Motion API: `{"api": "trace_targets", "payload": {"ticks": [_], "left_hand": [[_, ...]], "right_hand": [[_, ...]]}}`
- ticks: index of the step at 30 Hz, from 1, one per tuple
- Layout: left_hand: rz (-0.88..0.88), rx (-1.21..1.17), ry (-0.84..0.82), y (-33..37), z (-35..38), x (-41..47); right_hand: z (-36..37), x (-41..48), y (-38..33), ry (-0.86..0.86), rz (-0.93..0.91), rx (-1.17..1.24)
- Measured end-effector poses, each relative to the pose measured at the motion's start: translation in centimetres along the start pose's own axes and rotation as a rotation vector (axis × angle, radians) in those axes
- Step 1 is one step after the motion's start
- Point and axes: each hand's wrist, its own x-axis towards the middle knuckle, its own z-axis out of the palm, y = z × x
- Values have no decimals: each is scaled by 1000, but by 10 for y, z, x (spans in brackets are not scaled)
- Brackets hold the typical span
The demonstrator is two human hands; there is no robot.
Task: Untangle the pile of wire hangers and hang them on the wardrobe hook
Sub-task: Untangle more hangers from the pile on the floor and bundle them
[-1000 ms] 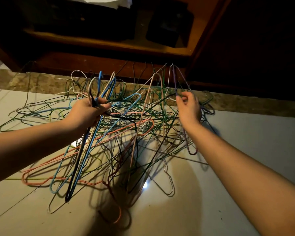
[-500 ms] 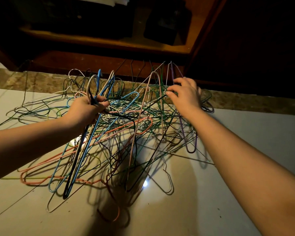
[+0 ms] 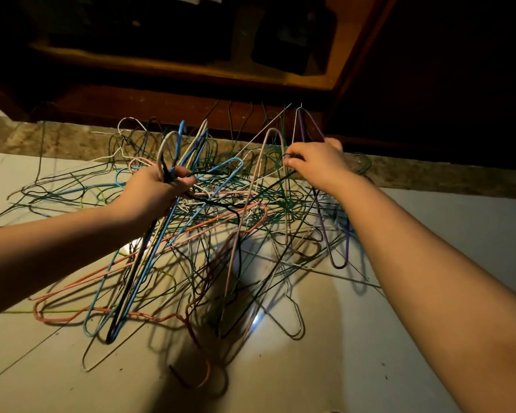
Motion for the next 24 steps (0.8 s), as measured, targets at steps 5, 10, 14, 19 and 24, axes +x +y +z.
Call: {"api": "trace_targets", "payload": {"ticks": [5,10,14,19,24], "left_hand": [[4,18,7,-1,-1,1],[-15,33,25,-2,-2,5],[-6,41,32,-3,-2,7],[11,16,59,-3,-1,6],[18,-28,68,-2,-2,6]], "right_hand": [[-5,-3,-1,49,-67,176],[8,-9,-2,172,-87,409],[8,-14,-2,227,-46,481],[16,-17,9,198,-39,221],[27,-19,13,295,-12,94]]}}
